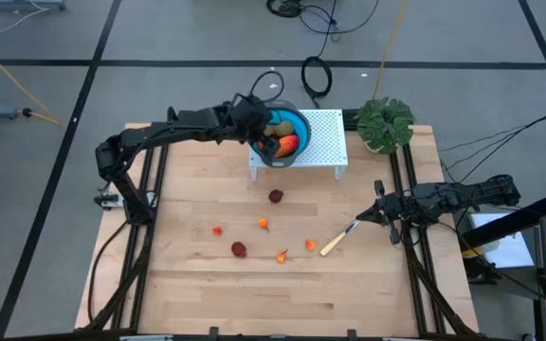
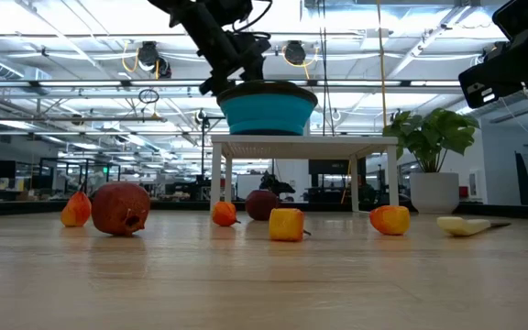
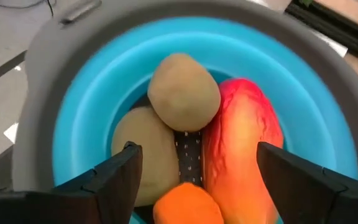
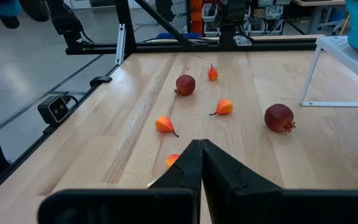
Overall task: Pick & Place Fruit
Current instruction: Put the bottom pomegranate into the blue strainer bowl on the shelf
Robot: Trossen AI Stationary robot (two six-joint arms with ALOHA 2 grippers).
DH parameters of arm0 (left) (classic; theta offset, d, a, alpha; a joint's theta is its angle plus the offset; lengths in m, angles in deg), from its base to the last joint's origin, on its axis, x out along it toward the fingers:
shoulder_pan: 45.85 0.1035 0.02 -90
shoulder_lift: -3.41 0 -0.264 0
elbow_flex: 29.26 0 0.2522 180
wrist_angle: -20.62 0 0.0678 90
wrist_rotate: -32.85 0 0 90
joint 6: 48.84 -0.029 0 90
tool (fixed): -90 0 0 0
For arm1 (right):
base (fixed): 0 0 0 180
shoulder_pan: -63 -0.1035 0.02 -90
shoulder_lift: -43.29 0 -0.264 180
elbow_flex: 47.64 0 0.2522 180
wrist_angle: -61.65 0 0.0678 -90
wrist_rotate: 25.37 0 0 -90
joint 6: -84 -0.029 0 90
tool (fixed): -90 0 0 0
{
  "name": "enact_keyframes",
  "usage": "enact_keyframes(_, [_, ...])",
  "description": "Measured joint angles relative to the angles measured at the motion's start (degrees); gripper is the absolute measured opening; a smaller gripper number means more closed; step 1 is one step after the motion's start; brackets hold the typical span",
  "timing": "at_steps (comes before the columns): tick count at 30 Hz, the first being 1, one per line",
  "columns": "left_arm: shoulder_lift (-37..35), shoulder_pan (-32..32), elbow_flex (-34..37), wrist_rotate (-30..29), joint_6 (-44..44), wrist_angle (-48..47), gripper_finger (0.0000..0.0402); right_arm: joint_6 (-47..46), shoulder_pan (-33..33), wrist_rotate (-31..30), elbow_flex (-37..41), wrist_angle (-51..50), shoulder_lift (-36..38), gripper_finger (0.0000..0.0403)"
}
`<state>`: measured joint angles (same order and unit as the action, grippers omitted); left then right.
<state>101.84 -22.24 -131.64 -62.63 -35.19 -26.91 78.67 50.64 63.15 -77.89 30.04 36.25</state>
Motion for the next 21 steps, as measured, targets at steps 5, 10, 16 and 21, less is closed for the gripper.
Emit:
enact_keyframes(5, [-1.8,0.2,0.0,-0.5,-0.6,2.8,0.0310,0.0,0.0,0.0,0.0,0.0,0.0,0.0000])
enact_keyframes(10, [-4.9,-0.5,0.0,-0.5,-1.4,5.5,0.0298,0.0,0.0,0.0,0.0,-0.1,0.0,0.0000])
enact_keyframes(16, [-9.4,-3.3,0.0,-0.5,-1.3,7.1,0.0271,0.0,0.0,0.0,0.0,-0.2,0.0,0.0000])
enact_keyframes(21, [-12.2,-7.3,0.0,-0.5,-1.2,7.0,0.0235,0.0,0.0,0.0,0.0,-0.3,0.0,0.0000])
